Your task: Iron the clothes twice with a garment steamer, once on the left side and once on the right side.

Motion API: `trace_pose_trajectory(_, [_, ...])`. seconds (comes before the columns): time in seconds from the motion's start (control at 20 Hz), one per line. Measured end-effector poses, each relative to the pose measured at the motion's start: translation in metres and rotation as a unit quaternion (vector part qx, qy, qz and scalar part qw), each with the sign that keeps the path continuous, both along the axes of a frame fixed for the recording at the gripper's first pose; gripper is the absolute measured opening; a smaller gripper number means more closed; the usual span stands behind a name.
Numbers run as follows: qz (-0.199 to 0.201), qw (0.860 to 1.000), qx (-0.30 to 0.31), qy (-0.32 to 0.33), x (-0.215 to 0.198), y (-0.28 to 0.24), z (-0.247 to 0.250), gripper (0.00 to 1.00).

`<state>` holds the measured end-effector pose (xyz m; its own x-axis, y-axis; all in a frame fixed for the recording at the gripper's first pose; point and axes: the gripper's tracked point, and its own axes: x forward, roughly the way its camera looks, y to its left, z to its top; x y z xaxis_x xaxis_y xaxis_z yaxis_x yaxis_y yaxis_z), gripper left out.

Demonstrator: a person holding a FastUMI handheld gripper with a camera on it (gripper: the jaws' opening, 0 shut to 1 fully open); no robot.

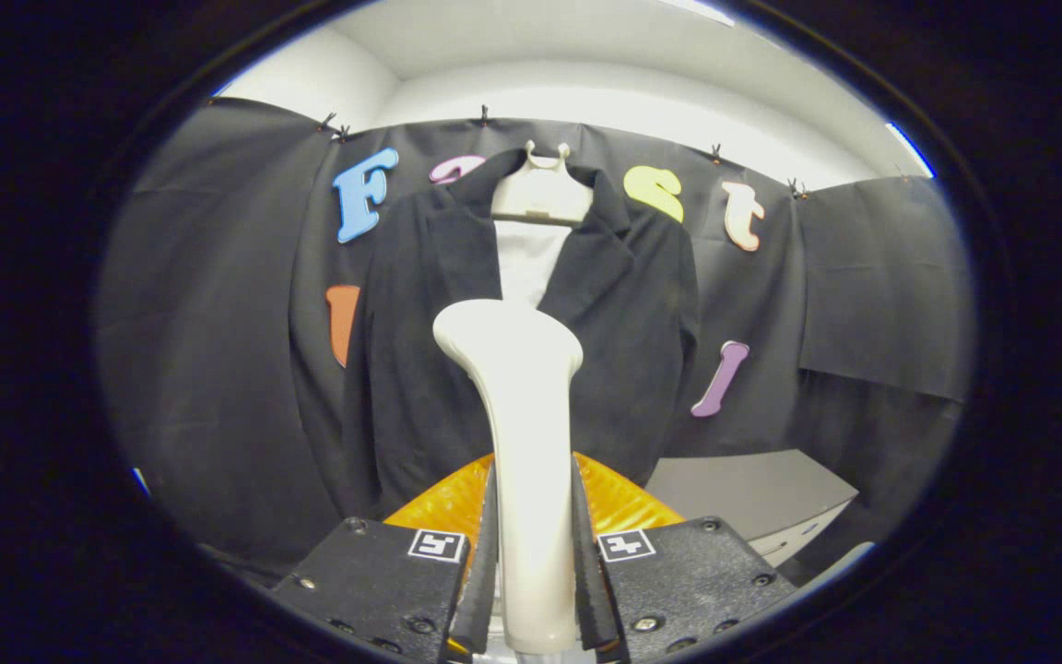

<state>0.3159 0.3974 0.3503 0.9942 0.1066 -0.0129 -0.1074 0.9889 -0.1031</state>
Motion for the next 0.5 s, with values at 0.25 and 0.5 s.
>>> trace_pose_trajectory(0.25, [0.007,0.999,-0.001,-0.031,0.009,0.033,0.052,0.39])
trace_pose_trajectory(0.5, [0.0,0.999,-0.013,-0.048,0.026,0.063,0.078,0.39])
